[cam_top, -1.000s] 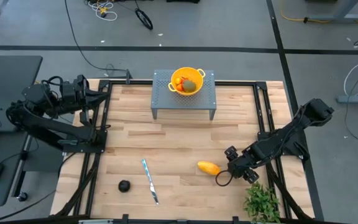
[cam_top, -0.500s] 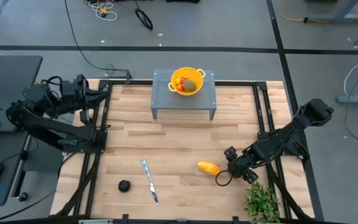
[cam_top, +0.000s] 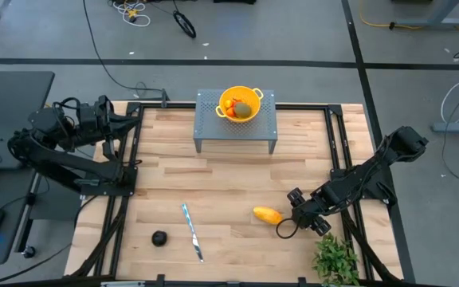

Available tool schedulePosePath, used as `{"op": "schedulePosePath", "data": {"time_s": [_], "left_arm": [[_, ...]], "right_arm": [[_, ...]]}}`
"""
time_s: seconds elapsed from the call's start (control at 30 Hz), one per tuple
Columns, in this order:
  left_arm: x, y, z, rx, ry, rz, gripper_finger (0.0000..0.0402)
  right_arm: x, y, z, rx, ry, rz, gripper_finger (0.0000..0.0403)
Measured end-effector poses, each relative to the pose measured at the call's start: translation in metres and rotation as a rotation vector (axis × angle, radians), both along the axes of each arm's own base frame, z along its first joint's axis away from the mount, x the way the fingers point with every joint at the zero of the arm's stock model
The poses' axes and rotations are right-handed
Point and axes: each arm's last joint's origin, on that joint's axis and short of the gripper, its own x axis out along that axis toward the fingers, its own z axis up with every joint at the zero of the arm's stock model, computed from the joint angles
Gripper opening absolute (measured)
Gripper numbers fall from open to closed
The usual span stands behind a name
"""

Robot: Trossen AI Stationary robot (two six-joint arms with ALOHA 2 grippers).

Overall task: Pick & Place Fruit
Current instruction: Put the kiwi into the yellow colander bowl on the shelf

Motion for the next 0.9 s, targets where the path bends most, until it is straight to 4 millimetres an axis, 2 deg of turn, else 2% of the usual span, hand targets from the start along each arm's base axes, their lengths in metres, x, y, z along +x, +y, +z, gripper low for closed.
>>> {"op": "schedulePosePath", "data": {"time_s": [0.53, 0.9], "left_arm": [[0.000, 0.000, 0.000, 0.000, 0.002, 0.000, 0.0002], [0.000, 0.000, 0.000, -0.007, 0.000, -0.001, 0.0002]], "right_arm": [[0.000, 0.001, 0.001, 0.039, 0.025, 0.001, 0.0273], [0.013, 0.008, 0.021, 0.069, -0.024, -0.015, 0.0273]]}}
